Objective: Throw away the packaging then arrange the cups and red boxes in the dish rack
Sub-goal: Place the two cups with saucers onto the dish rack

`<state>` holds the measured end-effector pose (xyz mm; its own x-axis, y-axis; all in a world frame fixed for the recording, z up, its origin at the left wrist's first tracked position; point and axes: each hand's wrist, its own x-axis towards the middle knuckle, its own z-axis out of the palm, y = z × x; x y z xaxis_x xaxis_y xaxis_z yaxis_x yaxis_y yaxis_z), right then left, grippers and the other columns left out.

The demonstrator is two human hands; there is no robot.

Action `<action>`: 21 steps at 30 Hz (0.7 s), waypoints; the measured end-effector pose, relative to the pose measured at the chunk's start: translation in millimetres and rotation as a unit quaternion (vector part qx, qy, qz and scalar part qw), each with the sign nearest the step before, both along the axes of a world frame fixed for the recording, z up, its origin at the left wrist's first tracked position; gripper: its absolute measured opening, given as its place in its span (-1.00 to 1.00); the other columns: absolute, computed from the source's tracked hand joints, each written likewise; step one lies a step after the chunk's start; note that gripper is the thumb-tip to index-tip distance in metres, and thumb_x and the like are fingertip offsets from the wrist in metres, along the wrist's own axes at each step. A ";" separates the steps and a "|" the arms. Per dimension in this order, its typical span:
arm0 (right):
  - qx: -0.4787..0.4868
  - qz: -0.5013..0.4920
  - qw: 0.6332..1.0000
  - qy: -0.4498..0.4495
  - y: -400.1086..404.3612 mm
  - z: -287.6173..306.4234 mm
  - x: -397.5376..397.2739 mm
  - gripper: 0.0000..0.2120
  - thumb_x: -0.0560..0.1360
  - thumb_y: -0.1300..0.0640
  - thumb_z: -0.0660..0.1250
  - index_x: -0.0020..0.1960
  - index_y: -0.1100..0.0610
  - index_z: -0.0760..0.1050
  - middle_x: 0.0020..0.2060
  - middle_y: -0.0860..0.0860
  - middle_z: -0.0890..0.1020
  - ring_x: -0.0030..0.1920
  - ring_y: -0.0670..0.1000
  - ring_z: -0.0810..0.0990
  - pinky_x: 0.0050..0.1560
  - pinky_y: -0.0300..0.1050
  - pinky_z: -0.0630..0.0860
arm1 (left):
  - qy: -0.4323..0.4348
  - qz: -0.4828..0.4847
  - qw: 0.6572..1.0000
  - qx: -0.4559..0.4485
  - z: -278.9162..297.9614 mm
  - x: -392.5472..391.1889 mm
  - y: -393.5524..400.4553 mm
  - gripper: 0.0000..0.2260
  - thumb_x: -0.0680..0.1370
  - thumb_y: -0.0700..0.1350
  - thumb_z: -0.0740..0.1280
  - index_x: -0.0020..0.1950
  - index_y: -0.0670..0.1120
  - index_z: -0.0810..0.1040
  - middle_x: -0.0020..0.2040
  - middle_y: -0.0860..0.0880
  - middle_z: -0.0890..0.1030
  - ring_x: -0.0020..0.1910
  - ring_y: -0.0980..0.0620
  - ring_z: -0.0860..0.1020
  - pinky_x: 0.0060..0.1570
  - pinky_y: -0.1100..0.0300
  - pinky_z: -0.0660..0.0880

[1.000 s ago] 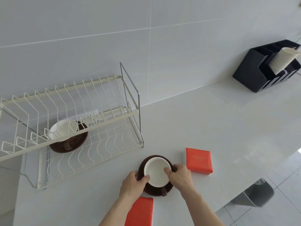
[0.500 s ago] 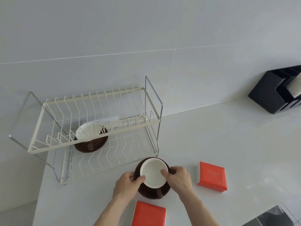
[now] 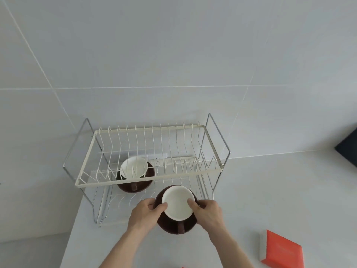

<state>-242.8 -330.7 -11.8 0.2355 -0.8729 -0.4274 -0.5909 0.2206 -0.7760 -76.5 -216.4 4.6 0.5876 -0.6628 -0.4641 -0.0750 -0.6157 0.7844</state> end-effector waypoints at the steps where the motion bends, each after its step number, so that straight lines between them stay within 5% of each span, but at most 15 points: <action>1: 0.000 0.005 1.000 -0.001 -3.6 -0.5 4.8 -0.47 0.23 -0.28 0.36 -0.26 0.23 0.57 -0.40 0.03 0.55 -0.28 0.10 0.62 -0.12 0.13 0.68 | -0.006 0.004 1.000 -0.002 -0.3 4.3 -4.2 -0.71 0.30 0.22 0.38 -0.20 0.03 0.67 -0.23 0.11 0.71 -0.14 0.08 0.65 0.01 0.00 0.62; 4: 0.001 0.016 1.000 0.004 -15.5 -0.9 17.5 -0.51 0.28 -0.24 0.32 -0.23 0.22 0.57 -0.38 0.03 0.56 -0.16 0.18 0.67 -0.08 0.08 0.65 | -0.018 0.002 1.000 0.002 -0.1 15.0 -17.1 -0.76 0.38 0.18 0.39 -0.21 0.03 0.66 -0.25 0.12 0.71 -0.16 0.09 0.65 -0.04 0.06 0.57; 10: -0.005 0.004 1.000 0.028 -41.0 -4.2 41.3 -0.72 0.36 -0.06 0.29 -0.37 0.13 0.43 -0.42 -0.01 0.46 -0.34 0.05 0.46 -0.27 -0.08 0.43 | -0.025 0.005 1.000 0.000 -15.1 29.2 -44.4 -0.74 0.41 0.19 0.35 -0.01 0.12 0.68 -0.05 0.18 0.72 0.02 0.17 0.63 0.14 0.04 0.54; 13: -0.010 -0.005 1.000 0.027 -54.2 -8.7 47.4 -0.67 0.42 -0.05 0.31 -0.39 0.15 0.39 -0.43 -0.01 0.46 -0.33 0.05 0.43 -0.28 -0.08 0.40 | -0.029 0.018 0.999 0.004 -24.6 32.7 -58.3 -0.69 0.42 0.25 0.33 0.06 0.14 0.63 0.01 0.15 0.69 0.08 0.09 0.60 0.04 0.06 0.50; 18: -0.006 -0.008 1.000 0.021 -72.9 -16.5 57.3 -0.75 0.43 -0.09 0.30 -0.24 0.09 0.50 -0.21 0.03 0.60 -0.16 0.07 0.55 -0.05 0.00 0.53 | -0.043 0.050 0.998 0.015 -31.9 33.2 -82.7 -0.75 0.48 0.18 0.34 -0.14 0.00 0.55 -0.22 0.04 0.59 -0.13 -0.02 0.58 -0.05 0.00 0.53; 21: -0.010 0.008 0.999 0.030 -83.9 -28.5 64.0 -0.75 0.34 -0.20 0.24 -0.29 -0.03 0.35 -0.21 -0.01 0.49 -0.17 0.08 0.47 -0.07 0.00 0.47 | -0.068 0.053 0.996 0.025 -29.6 31.1 -95.1 -0.77 0.57 0.06 0.33 -0.24 0.03 0.43 -0.28 0.11 0.50 -0.26 0.12 0.49 -0.12 0.10 0.39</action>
